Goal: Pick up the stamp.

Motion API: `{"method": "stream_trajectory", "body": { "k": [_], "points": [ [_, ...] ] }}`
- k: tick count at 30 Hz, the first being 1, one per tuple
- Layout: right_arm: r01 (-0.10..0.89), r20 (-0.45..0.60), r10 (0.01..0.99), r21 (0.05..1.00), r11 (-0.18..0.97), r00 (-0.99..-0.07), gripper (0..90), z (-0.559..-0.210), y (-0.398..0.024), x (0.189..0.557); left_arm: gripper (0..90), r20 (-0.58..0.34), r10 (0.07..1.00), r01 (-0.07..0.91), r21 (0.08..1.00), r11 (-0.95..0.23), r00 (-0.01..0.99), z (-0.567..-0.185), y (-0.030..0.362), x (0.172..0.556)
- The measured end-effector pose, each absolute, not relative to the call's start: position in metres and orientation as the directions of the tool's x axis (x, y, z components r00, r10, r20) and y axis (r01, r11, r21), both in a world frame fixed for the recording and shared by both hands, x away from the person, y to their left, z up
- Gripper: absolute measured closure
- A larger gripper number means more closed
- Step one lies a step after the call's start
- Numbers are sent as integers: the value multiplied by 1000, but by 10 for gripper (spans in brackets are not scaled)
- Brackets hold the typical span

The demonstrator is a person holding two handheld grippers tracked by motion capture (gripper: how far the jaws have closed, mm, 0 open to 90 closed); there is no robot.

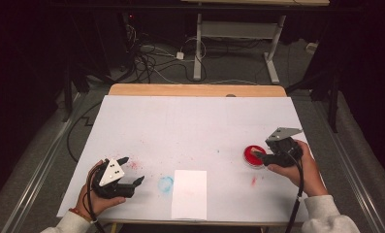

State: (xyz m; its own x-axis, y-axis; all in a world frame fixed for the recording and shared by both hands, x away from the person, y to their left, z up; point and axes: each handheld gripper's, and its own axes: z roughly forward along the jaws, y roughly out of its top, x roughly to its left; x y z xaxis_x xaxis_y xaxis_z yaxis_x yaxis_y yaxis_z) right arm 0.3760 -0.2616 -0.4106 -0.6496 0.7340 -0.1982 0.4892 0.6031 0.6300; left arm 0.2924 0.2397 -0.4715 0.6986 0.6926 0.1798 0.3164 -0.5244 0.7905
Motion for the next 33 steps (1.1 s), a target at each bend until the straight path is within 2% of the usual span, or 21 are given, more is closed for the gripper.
{"method": "stream_trajectory", "body": {
  "k": [6, 12, 13, 14, 17, 26, 33],
  "points": [
    [534, -148, 743, 605, 591, -653, 465, -425, -262, 393, 174, 171, 690, 319, 791, -522, 703, -472, 240, 292],
    [545, -137, 729, 576, 609, -670, 603, -434, -259, 397, 174, 139, 691, 333, 798, -503, 709, -472, 243, 293],
    [536, -129, 718, 580, 614, -684, 682, -436, -259, 398, 176, 142, 692, 332, 798, -504, 708, -472, 243, 292],
    [531, -123, 715, 585, 613, -688, 720, -437, -259, 398, 176, 140, 692, 332, 798, -503, 709, -472, 243, 292],
    [530, -125, 708, 577, 622, -695, 759, -441, -256, 398, 176, 138, 693, 337, 796, -503, 707, -472, 243, 293],
    [519, -129, 716, 602, 606, -686, 763, -440, -257, 394, 178, 138, 689, 335, 795, -505, 712, -472, 243, 294],
    [485, -162, 749, 671, 561, -642, 763, -413, -260, 381, 179, 143, 688, 331, 796, -507, 711, -471, 243, 293]
  ]
}}
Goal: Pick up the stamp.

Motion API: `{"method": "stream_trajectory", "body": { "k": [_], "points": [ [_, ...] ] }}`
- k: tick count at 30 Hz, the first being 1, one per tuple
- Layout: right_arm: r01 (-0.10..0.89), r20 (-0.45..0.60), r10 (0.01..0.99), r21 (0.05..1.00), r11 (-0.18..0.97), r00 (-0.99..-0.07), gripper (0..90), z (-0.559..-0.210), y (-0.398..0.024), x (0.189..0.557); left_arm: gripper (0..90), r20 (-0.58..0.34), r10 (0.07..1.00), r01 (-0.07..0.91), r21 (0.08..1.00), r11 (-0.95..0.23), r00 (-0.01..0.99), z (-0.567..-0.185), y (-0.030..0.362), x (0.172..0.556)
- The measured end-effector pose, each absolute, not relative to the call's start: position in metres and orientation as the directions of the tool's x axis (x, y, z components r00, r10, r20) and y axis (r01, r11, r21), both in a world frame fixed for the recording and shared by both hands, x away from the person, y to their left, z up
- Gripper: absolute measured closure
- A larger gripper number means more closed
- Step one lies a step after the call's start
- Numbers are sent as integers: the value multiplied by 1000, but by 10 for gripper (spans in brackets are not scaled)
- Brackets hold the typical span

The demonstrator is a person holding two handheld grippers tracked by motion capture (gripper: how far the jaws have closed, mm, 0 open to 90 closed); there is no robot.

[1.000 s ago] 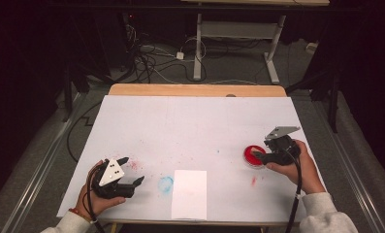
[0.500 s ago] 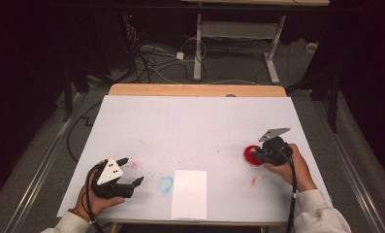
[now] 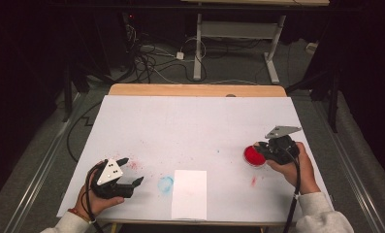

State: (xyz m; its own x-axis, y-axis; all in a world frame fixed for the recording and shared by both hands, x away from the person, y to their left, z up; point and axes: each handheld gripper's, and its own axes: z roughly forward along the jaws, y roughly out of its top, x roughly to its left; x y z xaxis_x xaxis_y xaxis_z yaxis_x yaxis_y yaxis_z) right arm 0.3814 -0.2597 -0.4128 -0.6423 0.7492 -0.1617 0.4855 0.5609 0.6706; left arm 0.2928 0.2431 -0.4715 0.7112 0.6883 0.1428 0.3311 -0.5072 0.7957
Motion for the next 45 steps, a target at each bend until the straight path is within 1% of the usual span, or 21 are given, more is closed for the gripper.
{"method": "stream_trajectory", "body": {
  "k": [3, 4, 10, 14, 17, 23, 28, 33, 34, 42, 45],
  "points": [
    [456, -166, 759, 712, 534, -629, 763, -395, -262, 372, 179, 144, 689, 329, 798, -506, 711, -471, 243, 293],
    [456, -166, 759, 712, 534, -629, 763, -395, -262, 372, 179, 144, 689, 328, 798, -505, 710, -471, 243, 293],
    [409, -169, 773, 768, 492, -612, 762, -368, -267, 357, 179, 148, 687, 325, 798, -508, 711, -471, 243, 292],
    [387, -177, 775, 786, 482, -606, 763, -359, -269, 351, 179, 150, 686, 325, 796, -511, 712, -471, 243, 292],
    [388, -178, 774, 784, 485, -607, 763, -358, -269, 350, 178, 150, 685, 324, 796, -511, 713, -471, 243, 292],
    [411, -183, 769, 757, 508, -612, 762, -372, -266, 356, 179, 149, 684, 324, 796, -512, 714, -471, 243, 292],
    [463, -176, 770, 710, 531, -614, 762, -397, -264, 368, 179, 152, 683, 325, 793, -516, 714, -471, 243, 292],
    [508, -144, 769, 674, 537, -623, 763, -421, -261, 379, 179, 150, 680, 326, 790, -519, 718, -471, 242, 293],
    [521, -148, 769, 654, 548, -622, 762, -428, -259, 382, 179, 153, 679, 326, 788, -522, 718, -472, 242, 293],
    [559, -128, 766, 610, 562, -630, 763, -446, -256, 387, 178, 158, 678, 325, 785, -527, 718, -471, 243, 293],
    [563, -118, 769, 613, 554, -628, 763, -447, -256, 388, 179, 162, 676, 322, 784, -530, 719, -471, 243, 293]
  ]
}}
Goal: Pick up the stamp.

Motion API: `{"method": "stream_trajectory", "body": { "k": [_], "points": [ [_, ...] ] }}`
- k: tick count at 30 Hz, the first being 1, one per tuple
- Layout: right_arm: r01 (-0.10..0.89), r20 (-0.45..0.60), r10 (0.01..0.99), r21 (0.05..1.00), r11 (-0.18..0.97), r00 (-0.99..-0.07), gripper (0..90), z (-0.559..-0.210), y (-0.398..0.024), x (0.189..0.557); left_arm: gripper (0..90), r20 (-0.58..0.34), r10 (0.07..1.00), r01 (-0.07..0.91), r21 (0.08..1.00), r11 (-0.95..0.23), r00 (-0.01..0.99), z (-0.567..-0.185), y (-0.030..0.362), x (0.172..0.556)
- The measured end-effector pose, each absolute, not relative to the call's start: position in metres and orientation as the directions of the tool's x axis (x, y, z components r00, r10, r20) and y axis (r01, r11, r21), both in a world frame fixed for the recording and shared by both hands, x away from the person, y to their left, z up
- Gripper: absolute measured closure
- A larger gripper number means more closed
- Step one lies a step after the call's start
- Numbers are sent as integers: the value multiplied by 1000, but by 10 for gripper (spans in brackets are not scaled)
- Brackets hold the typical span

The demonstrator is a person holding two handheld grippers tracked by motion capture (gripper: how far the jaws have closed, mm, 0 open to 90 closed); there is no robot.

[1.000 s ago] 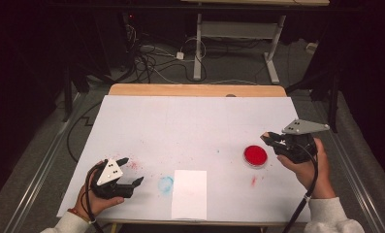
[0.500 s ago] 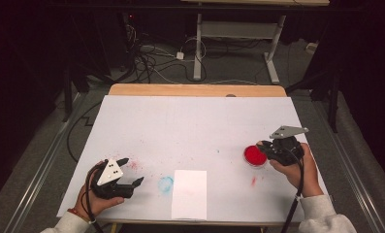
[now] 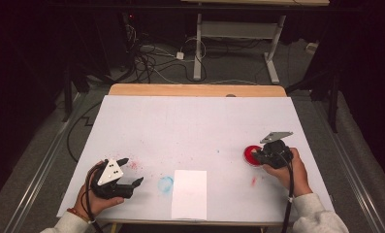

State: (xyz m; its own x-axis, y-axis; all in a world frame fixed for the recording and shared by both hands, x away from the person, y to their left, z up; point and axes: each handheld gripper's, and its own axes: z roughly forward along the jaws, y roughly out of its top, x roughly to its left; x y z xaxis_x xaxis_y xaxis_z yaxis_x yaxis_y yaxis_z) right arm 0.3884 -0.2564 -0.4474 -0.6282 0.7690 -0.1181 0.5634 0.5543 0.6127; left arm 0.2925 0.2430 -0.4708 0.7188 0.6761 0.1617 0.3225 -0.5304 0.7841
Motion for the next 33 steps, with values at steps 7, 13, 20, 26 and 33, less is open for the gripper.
{"method": "stream_trajectory", "body": {
  "k": [7, 13, 20, 26, 33],
  "points": [
    [575, -117, 774, 604, 553, -622, 763, -450, -255, 388, 179, 163, 671, 317, 784, -533, 723, -470, 243, 291],
    [576, -109, 774, 604, 550, -624, 764, -451, -256, 390, 185, 173, 673, 318, 779, -540, 719, -471, 241, 292],
    [578, -104, 772, 602, 550, -626, 764, -451, -257, 390, 199, 179, 667, 315, 773, -550, 724, -471, 239, 292],
    [581, -94, 775, 606, 543, -625, 764, -452, -258, 390, 199, 179, 668, 309, 780, -544, 723, -470, 240, 291],
    [577, -109, 773, 601, 552, -625, 764, -451, -256, 390, 198, 178, 666, 310, 779, -546, 725, -471, 240, 292]
  ]
}}
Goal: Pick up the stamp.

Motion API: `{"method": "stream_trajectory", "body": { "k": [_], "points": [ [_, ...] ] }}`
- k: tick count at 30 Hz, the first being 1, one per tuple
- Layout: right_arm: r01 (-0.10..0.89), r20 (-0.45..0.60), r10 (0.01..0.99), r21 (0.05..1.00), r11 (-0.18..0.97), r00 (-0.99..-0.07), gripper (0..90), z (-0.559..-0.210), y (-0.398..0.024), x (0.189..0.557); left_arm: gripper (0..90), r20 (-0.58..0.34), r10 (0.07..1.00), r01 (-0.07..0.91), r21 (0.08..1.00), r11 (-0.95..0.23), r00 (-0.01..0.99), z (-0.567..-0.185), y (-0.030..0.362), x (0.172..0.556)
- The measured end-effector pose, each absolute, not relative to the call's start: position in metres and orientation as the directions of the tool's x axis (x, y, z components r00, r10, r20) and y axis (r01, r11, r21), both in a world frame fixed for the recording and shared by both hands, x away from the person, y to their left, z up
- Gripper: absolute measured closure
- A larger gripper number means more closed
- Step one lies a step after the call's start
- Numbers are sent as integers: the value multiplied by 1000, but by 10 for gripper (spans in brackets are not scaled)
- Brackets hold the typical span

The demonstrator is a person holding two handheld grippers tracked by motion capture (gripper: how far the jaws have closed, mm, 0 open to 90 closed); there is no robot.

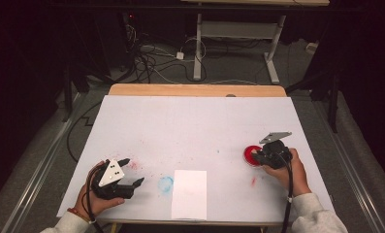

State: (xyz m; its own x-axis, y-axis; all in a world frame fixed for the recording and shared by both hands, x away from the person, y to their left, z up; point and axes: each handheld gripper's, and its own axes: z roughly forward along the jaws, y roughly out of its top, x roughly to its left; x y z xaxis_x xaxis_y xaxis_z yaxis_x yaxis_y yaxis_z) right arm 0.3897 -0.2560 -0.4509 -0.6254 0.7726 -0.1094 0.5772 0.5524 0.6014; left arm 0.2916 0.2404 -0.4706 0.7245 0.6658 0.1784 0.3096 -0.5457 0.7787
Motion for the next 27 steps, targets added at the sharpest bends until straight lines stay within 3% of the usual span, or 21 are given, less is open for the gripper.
{"method": "stream_trajectory", "body": {
  "k": [9, 27],
  "points": [
    [564, -96, 773, 628, 536, -627, 763, -442, -257, 386, 198, 185, 662, 296, 785, -544, 726, -469, 240, 290],
    [423, -134, 771, 771, 476, -623, 762, -365, -266, 349, 198, 196, 659, 287, 785, -549, 726, -469, 240, 291]
  ]
}}
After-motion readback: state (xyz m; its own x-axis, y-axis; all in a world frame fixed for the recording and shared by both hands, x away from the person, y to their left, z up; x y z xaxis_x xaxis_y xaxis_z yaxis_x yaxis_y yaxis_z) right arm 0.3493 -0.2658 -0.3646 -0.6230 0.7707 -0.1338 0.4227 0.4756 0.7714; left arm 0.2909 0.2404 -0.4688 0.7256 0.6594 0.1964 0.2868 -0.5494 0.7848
